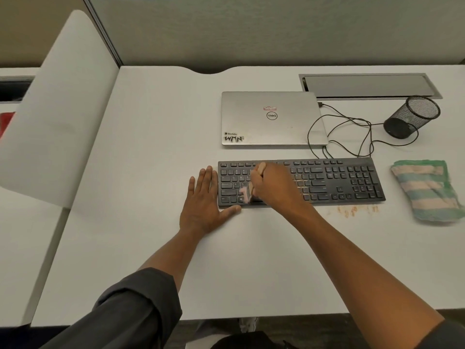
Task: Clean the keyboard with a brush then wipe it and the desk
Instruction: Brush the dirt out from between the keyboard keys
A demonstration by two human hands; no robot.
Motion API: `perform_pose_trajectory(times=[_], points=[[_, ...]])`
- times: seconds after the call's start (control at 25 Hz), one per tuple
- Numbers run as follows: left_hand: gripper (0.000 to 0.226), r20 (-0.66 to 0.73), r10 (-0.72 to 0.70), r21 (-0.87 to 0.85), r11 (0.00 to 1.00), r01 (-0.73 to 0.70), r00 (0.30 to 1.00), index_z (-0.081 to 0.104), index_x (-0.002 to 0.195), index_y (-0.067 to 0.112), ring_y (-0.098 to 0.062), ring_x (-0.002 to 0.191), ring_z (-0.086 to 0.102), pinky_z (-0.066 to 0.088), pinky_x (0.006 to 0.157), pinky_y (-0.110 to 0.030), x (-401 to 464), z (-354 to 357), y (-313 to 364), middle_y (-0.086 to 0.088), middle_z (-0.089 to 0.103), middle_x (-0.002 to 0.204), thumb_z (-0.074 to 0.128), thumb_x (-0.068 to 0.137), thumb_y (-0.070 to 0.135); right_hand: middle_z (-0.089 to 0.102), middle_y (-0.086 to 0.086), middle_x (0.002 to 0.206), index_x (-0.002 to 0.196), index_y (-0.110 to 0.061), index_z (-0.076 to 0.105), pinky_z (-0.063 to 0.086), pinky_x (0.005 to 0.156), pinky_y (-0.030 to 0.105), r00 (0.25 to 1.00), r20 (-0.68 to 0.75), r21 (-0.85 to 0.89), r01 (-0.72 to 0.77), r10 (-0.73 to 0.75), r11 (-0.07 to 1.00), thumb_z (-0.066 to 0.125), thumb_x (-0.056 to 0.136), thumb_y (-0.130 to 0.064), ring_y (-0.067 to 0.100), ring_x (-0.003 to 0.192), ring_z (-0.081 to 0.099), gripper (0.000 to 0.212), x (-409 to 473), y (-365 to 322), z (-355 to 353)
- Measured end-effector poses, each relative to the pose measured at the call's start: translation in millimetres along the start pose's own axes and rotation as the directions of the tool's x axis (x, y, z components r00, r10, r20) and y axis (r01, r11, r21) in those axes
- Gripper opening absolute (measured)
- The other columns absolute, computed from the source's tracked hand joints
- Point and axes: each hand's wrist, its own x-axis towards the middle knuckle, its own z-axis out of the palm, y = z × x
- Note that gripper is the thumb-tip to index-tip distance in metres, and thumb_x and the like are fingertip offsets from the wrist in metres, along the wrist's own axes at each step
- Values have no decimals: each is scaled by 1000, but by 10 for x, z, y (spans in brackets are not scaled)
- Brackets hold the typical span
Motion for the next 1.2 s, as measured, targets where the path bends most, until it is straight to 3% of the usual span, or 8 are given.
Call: perform_pose_trajectory(times=[0.2, 0.36, 0.48, 0.6, 0.84, 1.04, 1.2], points=[[116, -5, -1, 5, 1000, 1, 1000, -8, 161, 11, -19, 155, -20, -12, 125, -43, -3, 3, 0, -7, -13, 170, 23, 84, 90, 69, 3, 71, 88, -13, 63, 56, 72, 38, 994, -95, 155, -40, 55, 987, 47, 98, -28, 20, 71, 67, 24, 40, 31, -37], [115, -9, 5, -12, 1000, -5, 1000, -8, 161, 11, -18, 155, -20, -12, 126, -43, -2, 0, -8, -7, -12, 170, 26, 84, 90, 69, 8, 73, 86, -7, 64, 54, 68, 38, 1000, -24, 23, -9, 10, 1000, 45, 100, -25, 26, 72, 66, 29, -47, -30, 38], [116, -11, 7, -5, 1000, -7, 1000, -7, 162, 10, -18, 155, -19, -11, 126, -43, -10, 7, -8, -7, -12, 170, 25, 84, 90, 70, 8, 72, 86, -8, 67, 57, 69, 42, 998, -4, 92, -62, 63, 994, 45, 99, -25, 24, 68, 68, 31, -94, 50, -8], [116, -8, 5, -11, 1000, -5, 1000, -8, 161, 10, -18, 154, -20, -11, 126, -43, -9, 3, -5, -7, -13, 170, 24, 84, 90, 70, 1, 73, 90, -15, 64, 56, 69, 36, 992, -86, 201, -77, 96, 977, 46, 100, -28, 18, 70, 68, 24, -62, 75, -47], [118, -1, 5, 10, 1000, -5, 1000, -7, 161, 9, -19, 155, -19, -10, 126, -44, -1, 23, -18, -8, -13, 170, 20, 82, 92, 67, 4, 70, 82, -13, 61, 54, 65, 38, 995, -53, 122, -79, 86, 989, 46, 98, -26, 22, 68, 65, 25, -227, 23, 130], [120, 6, 9, 30, 1000, -9, 1000, -7, 161, 8, -20, 155, -18, -10, 126, -45, 3, 24, -32, -8, -13, 169, 10, 79, 94, 69, 2, 74, 88, -16, 63, 54, 68, 35, 996, -62, 288, -46, 66, 957, 50, 99, -26, 20, 71, 66, 20, -241, -21, 103], [120, 4, 6, 30, 1000, -6, 1000, -7, 161, 8, -21, 156, -17, -10, 126, -45, 12, 26, -18, -9, -12, 170, 7, 79, 94, 63, -3, 74, 91, -14, 63, 47, 64, 29, 995, -84, 111, -48, 57, 993, 48, 100, -26, 15, 70, 61, 22, -209, -109, 135]])
